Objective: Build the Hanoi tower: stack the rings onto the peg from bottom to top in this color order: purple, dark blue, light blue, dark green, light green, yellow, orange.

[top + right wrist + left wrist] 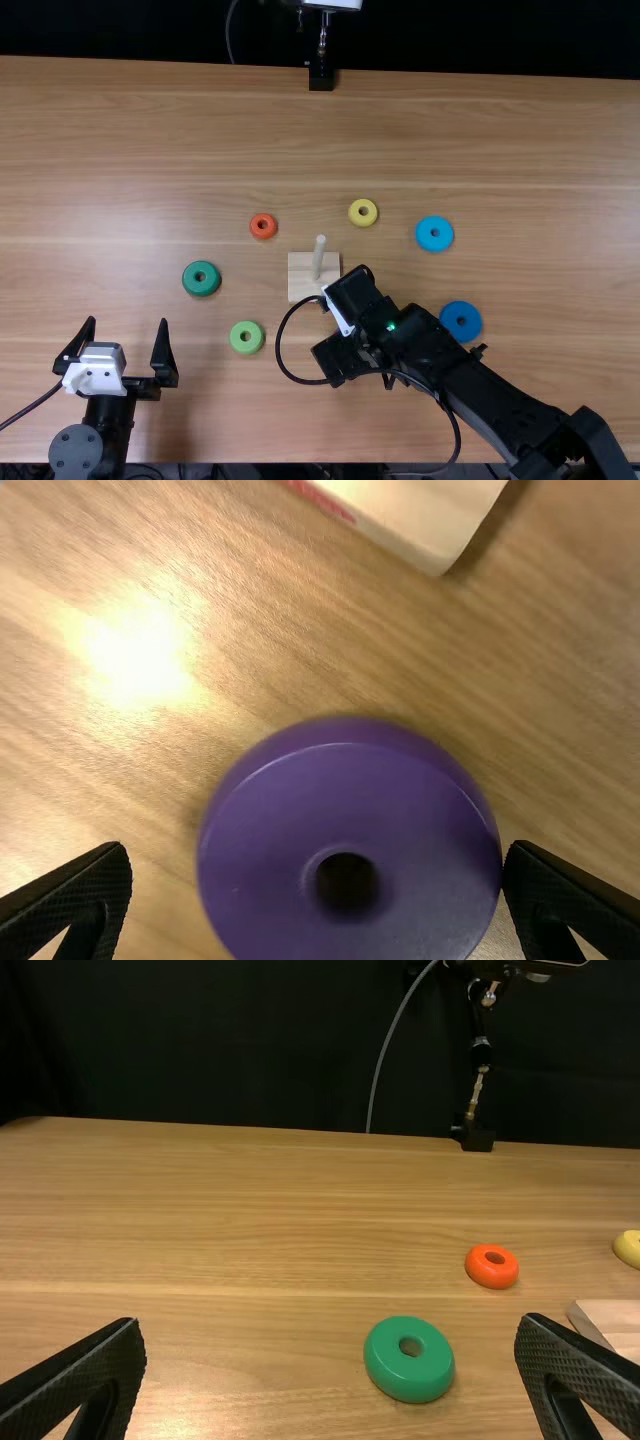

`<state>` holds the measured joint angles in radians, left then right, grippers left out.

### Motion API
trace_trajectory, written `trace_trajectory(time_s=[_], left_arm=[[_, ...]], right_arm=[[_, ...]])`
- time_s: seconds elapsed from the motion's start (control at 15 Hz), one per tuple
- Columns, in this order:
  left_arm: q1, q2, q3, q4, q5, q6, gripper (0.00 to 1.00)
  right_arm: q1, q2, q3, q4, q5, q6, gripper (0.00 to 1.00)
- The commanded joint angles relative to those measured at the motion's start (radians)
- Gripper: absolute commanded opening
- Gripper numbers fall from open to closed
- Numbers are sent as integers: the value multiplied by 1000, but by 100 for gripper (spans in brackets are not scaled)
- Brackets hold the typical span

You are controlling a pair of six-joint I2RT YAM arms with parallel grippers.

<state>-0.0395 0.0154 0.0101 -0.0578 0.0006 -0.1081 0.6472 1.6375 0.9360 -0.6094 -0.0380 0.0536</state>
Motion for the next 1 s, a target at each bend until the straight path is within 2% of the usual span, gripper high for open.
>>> trace_trajectory(time_s=[0.0,0.47,0.53,0.6,0.67,0.73,0.8,0.93], left_arm=[[-5,-15,-10,-27,-12,5,100],[-5,-15,-10,-27,-12,5,100],[-5,-15,-10,-27,-12,5,100],[-5,-15,-10,-27,-12,5,100],[-5,-15,-10,-27,-12,5,100],[-5,-15,-10,-27,-12,5,100],[-5,-15,-10,-27,-12,5,100],[-5,-15,-10,-27,-12,5,100]], right_arm=[[-1,35,21,-1,3,5,100],[-1,48,23,-5,3,5,100],[-1,50,23,-3,3,5,93],[-1,50,20,-1,5,5,64],[-1,50,17,-1,5,5,30],[-1,48,17,-1,5,5,7],[-1,48,15,-1,5,3,0],[-1,48,24,-3,16,5,0]])
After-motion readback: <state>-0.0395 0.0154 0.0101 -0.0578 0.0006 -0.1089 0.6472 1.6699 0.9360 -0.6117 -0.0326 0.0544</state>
